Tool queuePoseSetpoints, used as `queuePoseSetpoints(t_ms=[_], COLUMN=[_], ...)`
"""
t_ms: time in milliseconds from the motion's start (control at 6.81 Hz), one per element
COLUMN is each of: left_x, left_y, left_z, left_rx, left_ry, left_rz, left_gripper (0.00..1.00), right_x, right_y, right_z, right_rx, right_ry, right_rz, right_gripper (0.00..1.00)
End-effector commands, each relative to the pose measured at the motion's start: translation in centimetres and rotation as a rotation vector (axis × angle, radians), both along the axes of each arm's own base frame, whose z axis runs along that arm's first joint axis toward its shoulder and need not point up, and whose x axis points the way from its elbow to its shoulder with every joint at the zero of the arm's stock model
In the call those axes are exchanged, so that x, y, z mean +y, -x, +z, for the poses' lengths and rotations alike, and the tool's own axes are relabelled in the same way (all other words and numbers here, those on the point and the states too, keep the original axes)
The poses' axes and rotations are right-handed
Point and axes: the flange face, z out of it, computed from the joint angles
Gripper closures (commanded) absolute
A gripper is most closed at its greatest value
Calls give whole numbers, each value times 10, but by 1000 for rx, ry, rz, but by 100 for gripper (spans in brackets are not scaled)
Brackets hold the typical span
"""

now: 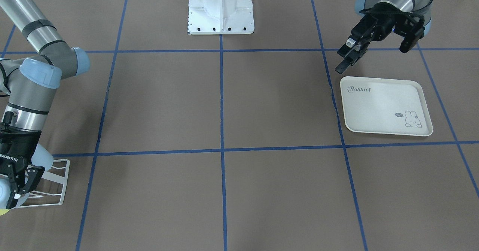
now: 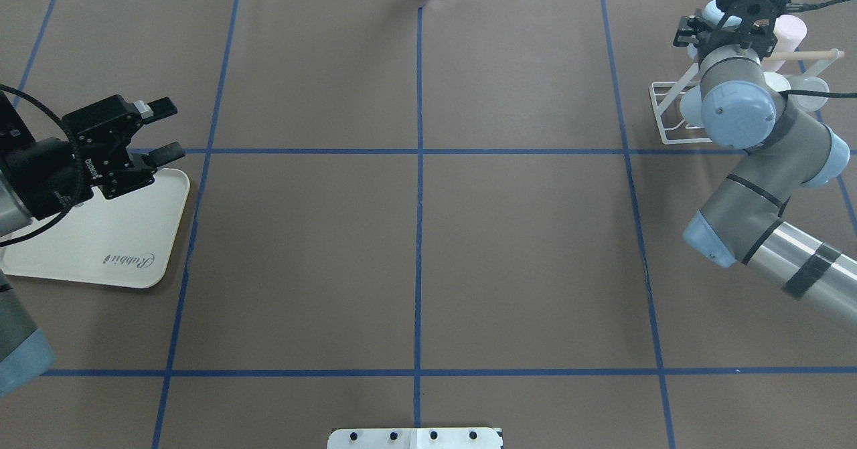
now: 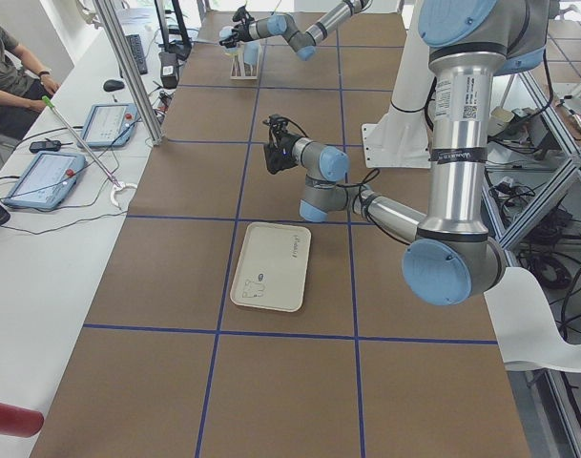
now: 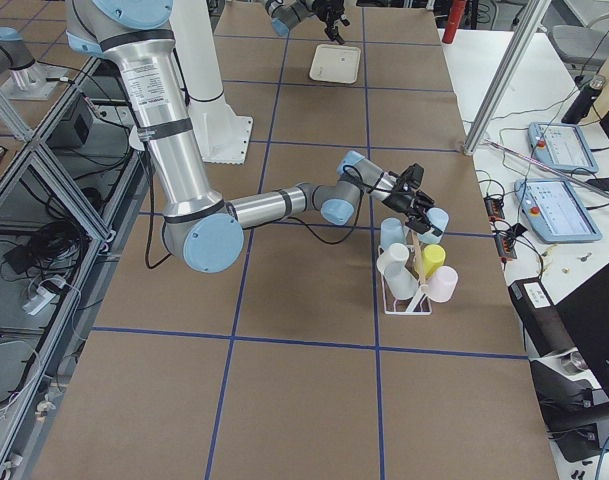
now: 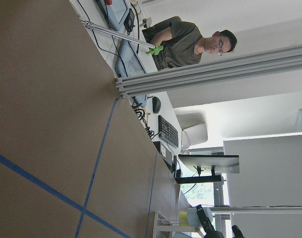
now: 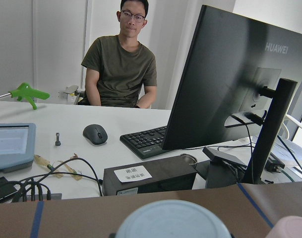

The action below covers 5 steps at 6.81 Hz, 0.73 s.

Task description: Transfer IKEA cup to right arm and place on rack

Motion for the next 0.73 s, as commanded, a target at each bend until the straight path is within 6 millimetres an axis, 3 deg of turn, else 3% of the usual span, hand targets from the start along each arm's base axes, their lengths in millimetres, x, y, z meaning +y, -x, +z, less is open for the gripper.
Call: queuePoseSetpoints(t_ms=[0, 147, 441, 587], left_x=[0, 0, 0, -4], left_y=[0, 0, -1, 6], left_z=[-2, -2, -7, -7], left_rx=[4, 2, -8, -23], left_ry=[-3, -4, 3, 0], left_rz=[0, 0, 4, 14], left_gripper=[0, 0, 0, 0], right_x=[8, 13, 14, 10], right_y=[-7, -8, -6, -16], right_z=[12, 16, 2, -11], right_rx=[-21, -42, -78, -120], right_ry=[-17, -21, -26, -22], right_rz=[-7, -25, -56, -89], right_gripper=[0, 0, 0, 0])
